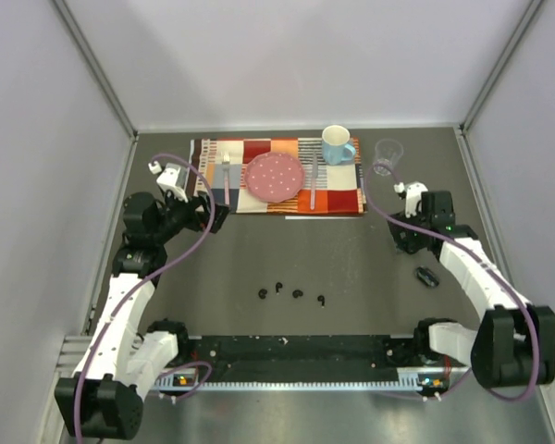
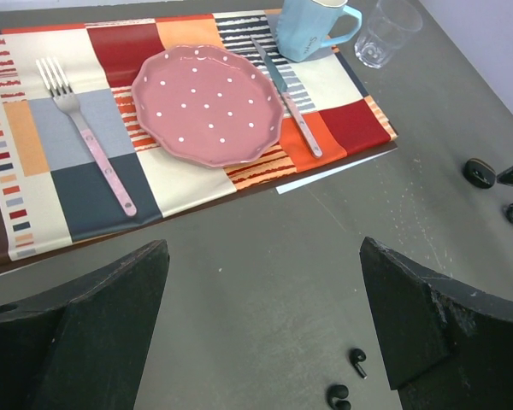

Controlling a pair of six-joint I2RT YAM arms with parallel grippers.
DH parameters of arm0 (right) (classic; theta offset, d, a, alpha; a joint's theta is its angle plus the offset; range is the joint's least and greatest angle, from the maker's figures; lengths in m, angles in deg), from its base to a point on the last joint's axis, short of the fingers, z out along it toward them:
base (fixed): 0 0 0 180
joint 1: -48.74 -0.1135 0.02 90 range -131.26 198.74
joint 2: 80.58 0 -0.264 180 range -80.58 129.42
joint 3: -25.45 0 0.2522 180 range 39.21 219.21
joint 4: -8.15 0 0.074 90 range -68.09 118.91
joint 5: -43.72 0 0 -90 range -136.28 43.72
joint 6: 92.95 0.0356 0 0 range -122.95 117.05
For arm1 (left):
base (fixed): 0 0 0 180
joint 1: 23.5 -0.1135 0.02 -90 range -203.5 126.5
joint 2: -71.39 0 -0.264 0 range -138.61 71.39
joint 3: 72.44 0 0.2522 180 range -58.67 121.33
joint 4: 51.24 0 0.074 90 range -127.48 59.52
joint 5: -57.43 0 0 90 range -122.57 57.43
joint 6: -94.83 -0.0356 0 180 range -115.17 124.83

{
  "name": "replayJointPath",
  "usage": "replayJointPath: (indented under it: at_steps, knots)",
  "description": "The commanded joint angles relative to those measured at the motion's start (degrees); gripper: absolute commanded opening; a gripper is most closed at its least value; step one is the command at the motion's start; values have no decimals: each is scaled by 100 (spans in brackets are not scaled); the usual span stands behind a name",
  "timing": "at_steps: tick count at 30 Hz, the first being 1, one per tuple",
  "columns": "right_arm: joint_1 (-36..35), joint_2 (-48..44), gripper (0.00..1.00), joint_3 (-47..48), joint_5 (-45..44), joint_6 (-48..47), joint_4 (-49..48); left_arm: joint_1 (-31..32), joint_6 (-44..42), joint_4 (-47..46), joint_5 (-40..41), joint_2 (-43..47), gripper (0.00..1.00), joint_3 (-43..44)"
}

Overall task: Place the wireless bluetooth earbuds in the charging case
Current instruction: Pick up the charging case at the center of the board.

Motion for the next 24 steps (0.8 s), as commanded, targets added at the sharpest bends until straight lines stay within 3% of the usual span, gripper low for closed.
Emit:
replayJointPath:
  at_steps: [1, 9, 24]
  knots:
    - [179, 557, 85, 430, 264, -364, -18, 35, -79, -340, -184, 21, 99, 124]
    - [644, 303, 85, 167, 737, -769, -220, 44, -114, -323, -193, 30, 99, 142]
    - [786, 706, 68, 211, 905, -681, -344, 115, -88, -376, -105, 136, 99, 27]
